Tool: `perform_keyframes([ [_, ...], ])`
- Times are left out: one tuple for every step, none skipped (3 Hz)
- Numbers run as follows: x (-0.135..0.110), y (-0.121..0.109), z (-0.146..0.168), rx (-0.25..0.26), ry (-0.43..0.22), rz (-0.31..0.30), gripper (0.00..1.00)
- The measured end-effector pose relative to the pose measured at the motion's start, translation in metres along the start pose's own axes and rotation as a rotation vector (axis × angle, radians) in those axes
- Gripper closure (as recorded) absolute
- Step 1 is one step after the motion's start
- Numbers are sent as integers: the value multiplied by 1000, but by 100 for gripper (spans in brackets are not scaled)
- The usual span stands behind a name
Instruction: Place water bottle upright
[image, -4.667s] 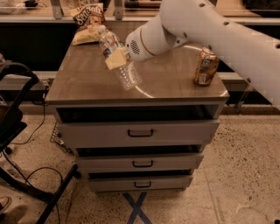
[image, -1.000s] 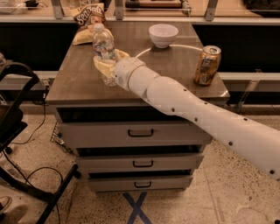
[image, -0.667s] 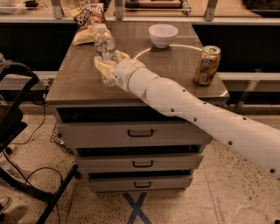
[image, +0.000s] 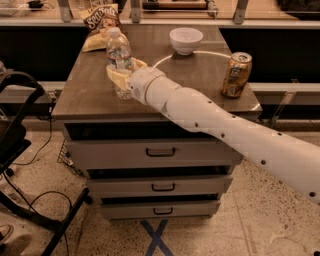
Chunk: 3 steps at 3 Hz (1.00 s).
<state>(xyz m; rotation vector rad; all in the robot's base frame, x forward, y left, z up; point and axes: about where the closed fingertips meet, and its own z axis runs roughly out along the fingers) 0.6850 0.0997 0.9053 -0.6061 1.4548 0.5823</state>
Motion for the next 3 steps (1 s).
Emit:
perform_keyframes([
  [0, 2, 1, -2, -1, 0, 51],
  [-1, 4, 2, -6, -1, 0, 20],
  [-1, 5, 3, -8, -2, 0, 0],
])
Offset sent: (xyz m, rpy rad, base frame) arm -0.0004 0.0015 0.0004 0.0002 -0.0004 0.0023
